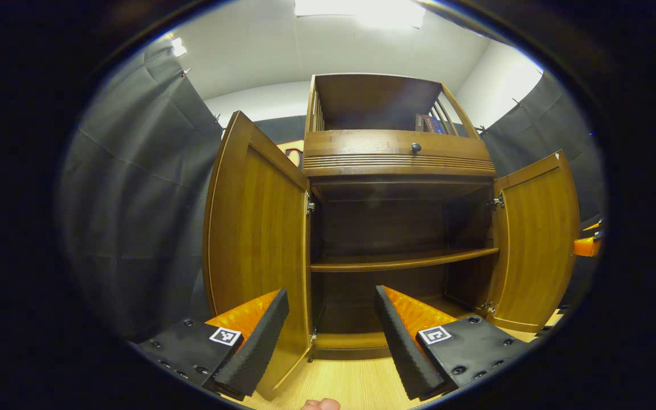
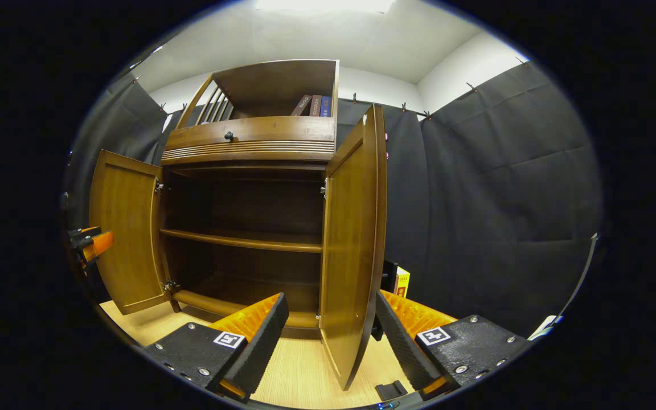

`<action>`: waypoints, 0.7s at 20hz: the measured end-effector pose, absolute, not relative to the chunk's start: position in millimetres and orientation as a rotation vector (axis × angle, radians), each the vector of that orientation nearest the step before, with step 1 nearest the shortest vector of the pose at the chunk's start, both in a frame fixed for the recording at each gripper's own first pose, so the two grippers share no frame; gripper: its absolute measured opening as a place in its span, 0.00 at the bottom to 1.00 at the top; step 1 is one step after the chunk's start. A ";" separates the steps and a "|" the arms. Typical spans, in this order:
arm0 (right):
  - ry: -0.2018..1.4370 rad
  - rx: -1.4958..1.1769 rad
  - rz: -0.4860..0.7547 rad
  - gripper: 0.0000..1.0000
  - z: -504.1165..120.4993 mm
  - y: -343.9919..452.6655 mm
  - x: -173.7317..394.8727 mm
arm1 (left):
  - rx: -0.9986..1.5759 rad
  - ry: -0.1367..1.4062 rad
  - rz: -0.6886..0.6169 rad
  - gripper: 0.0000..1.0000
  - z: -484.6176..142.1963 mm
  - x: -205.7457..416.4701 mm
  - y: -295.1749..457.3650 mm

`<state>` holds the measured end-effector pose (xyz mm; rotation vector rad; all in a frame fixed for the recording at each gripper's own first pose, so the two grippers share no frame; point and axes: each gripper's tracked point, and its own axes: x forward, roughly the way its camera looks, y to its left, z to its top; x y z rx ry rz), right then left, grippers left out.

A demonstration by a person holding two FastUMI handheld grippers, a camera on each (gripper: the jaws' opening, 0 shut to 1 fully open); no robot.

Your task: Open the right door of the double-door shoe cabinet with the right hand, and open the left door with the left hand.

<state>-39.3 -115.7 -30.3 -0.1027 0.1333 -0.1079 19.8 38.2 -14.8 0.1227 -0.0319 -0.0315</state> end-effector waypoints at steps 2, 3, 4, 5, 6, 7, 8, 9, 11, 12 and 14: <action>0.135 -0.101 -0.098 0.99 -30.5 -111.0 -39.4 | 0.122 -0.025 -0.023 0.97 -15.3 19.2 38.9; 0.134 -0.104 -0.098 0.98 -30.6 -111.1 -40.0 | 0.120 -0.022 -0.016 0.97 -15.7 18.8 40.1; 0.132 -0.107 -0.100 0.99 -30.1 -111.6 -41.1 | 0.117 -0.020 -0.013 0.97 -16.0 18.1 40.8; 0.131 -0.108 -0.102 0.99 -30.0 -111.5 -41.6 | 0.113 -0.022 -0.014 0.97 -15.2 17.2 41.1; 0.131 -0.108 -0.103 0.99 -29.7 -111.4 -42.8 | 0.103 -0.020 -0.015 0.97 -15.3 16.5 41.8; 0.132 -0.104 -0.103 0.99 -30.5 -111.7 -43.0 | 0.089 -0.013 -0.018 0.99 -16.5 16.4 42.3; 0.133 -0.103 -0.101 0.99 -30.3 -111.2 -44.7 | 0.073 -0.009 -0.015 0.97 -17.4 16.3 44.6; 0.133 -0.105 -0.104 0.99 -30.2 -111.7 -46.8 | 0.061 -0.005 -0.007 0.99 -16.9 15.2 48.2; 0.129 -0.111 -0.112 0.99 -27.9 -114.5 -49.8 | 0.052 -0.005 0.002 0.97 -16.9 10.3 55.0; 0.128 -0.107 -0.113 0.98 -27.6 -115.3 -51.0 | 0.061 -0.010 0.008 0.98 -15.7 10.2 56.2; 0.128 -0.100 -0.113 0.98 -27.9 -116.7 -52.0 | 0.078 -0.020 0.017 0.96 -12.3 10.1 59.1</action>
